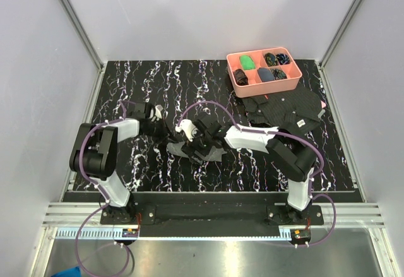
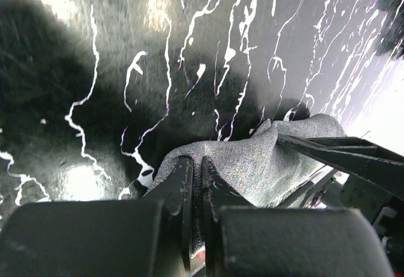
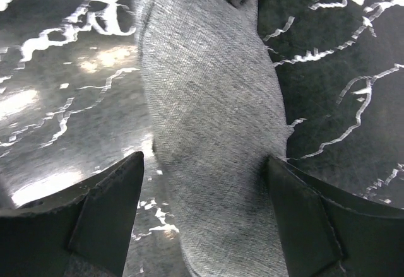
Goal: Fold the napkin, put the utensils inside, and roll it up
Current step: Roll the napkin with the utensil
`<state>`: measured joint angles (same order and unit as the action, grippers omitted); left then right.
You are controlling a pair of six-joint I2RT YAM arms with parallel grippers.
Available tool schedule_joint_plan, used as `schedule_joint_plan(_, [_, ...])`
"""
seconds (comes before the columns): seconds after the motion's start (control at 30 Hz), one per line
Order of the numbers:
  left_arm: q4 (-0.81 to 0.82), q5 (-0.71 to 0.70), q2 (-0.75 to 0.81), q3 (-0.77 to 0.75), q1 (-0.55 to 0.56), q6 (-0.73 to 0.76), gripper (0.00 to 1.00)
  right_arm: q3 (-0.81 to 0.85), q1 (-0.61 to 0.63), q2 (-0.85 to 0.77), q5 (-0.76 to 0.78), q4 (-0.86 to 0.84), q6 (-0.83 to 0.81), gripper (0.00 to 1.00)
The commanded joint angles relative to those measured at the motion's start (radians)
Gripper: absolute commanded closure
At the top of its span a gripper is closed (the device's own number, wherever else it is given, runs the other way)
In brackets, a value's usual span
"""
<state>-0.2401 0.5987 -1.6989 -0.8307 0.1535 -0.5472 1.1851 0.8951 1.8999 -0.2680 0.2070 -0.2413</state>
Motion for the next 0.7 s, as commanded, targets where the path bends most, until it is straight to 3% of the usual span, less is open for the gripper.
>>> schedule_joint_plan(0.0, [0.010,0.012,-0.019,-0.057,-0.006,0.018,1.00,0.030,0.022,0.048,0.133,0.031,0.022,0.16])
schedule_joint_plan(0.23, [0.012,0.019,-0.028,-0.090,-0.005,0.016,1.00,-0.031,0.030,0.021,0.345,-0.020,0.073,0.17])
schedule_joint_plan(0.67, [-0.014,0.035,-0.058,-0.111,-0.003,0.044,1.00,0.056,0.030,0.054,0.204,-0.051,-0.084,0.13])
